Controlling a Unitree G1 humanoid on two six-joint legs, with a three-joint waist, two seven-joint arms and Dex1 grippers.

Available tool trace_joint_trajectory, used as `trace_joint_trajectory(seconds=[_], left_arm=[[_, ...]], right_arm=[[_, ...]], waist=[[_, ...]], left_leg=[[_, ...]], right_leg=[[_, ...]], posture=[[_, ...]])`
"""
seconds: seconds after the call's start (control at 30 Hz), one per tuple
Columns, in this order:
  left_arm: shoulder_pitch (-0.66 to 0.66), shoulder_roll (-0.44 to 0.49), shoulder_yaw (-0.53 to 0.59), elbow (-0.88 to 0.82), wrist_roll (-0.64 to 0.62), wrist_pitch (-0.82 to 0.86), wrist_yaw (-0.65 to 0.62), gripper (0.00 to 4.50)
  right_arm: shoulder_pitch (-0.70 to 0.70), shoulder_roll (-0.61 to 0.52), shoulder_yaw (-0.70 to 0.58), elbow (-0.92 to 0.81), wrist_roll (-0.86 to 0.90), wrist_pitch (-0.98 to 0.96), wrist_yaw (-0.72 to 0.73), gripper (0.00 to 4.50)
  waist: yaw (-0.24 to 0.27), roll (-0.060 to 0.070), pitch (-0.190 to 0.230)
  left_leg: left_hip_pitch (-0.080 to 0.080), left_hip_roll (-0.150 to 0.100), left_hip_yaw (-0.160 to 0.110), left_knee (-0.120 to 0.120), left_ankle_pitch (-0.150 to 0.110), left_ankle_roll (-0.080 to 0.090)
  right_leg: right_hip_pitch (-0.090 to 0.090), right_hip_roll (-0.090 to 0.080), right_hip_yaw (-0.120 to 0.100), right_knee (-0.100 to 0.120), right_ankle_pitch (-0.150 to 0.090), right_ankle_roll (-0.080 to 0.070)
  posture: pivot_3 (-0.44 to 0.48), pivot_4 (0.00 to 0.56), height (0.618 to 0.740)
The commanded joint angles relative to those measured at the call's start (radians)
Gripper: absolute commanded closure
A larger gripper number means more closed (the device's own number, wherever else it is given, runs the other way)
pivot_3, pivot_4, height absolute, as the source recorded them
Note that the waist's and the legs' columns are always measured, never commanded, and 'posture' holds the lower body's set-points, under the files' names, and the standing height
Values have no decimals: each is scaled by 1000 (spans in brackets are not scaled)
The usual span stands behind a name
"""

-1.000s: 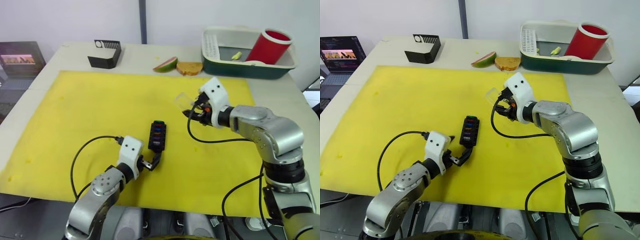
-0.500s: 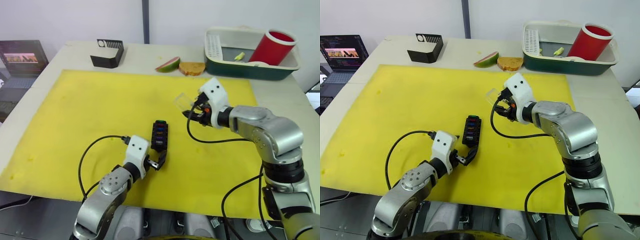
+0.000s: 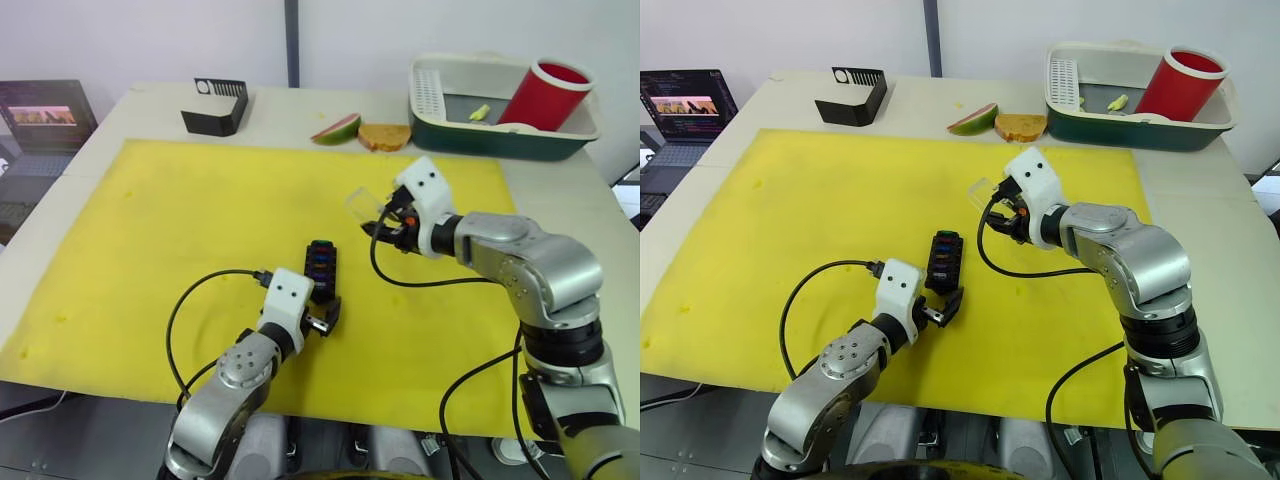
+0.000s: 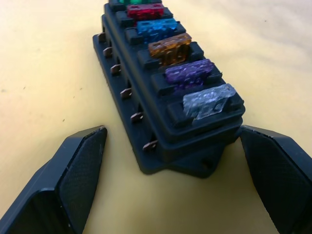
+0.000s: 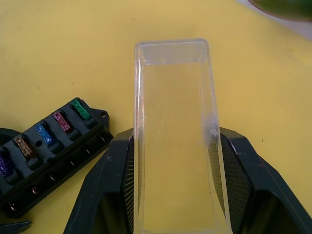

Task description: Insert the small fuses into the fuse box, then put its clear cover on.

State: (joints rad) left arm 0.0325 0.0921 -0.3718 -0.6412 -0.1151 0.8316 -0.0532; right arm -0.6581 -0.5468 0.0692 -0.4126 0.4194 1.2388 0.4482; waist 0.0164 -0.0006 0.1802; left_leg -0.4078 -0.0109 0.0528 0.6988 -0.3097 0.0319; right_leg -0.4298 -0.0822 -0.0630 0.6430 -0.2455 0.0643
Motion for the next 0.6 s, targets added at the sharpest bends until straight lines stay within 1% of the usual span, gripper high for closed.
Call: trace_joint_trajectory(seconds=[0.03,0.13,0.17,0.23,0.3,0.33,0.5,0.6], left_arm=[[-16,-10,-6,60,28,-26,15,0],[-20,-11,19,80,33,-47,11,0],[-21,-10,23,87,36,-56,10,257],[-17,-10,32,95,36,-70,8,915],[-16,-11,37,99,39,-84,9,1830],[-15,-5,42,96,40,-84,5,2003],[13,45,91,67,16,-88,-42,2003],[1,112,117,74,-44,-101,-157,2003]], right_arm=[[-9,-2,-11,-44,3,-22,-2,2798],[-9,-9,-10,-35,-6,-35,0,2798],[-10,-12,-12,-32,-7,-39,2,2798],[-12,-18,-15,-28,-9,-45,3,2798],[-15,-23,-15,-21,-12,-53,5,2798],[-17,-24,-14,-18,-14,-57,6,2798],[-14,-27,-15,-9,-19,-74,5,2798],[-10,-18,-11,-4,-24,-83,-3,2798]], waist=[[-1,0,0],[-2,0,0],[-3,0,0],[-3,0,0],[-3,0,0],[-3,0,0],[-7,0,0],[-13,0,0]], left_leg=[[0,0,0,0,0,0],[0,0,0,0,0,0],[0,0,0,0,0,0],[0,0,0,0,0,0],[0,0,0,0,0,0],[0,0,0,0,0,0],[1,0,0,0,0,0],[1,1,0,0,0,0]], right_leg=[[0,0,0,0,0,0],[0,0,0,0,0,0],[0,0,0,0,0,0],[0,0,0,0,0,0],[0,0,0,0,0,0],[0,0,0,0,0,0],[0,0,0,1,0,0],[-1,1,0,1,0,0]], posture=[[0,150,740],[0,150,740],[0,150,740],[0,150,740],[0,150,740],[0,150,740],[0,150,740],[0,150,740]])
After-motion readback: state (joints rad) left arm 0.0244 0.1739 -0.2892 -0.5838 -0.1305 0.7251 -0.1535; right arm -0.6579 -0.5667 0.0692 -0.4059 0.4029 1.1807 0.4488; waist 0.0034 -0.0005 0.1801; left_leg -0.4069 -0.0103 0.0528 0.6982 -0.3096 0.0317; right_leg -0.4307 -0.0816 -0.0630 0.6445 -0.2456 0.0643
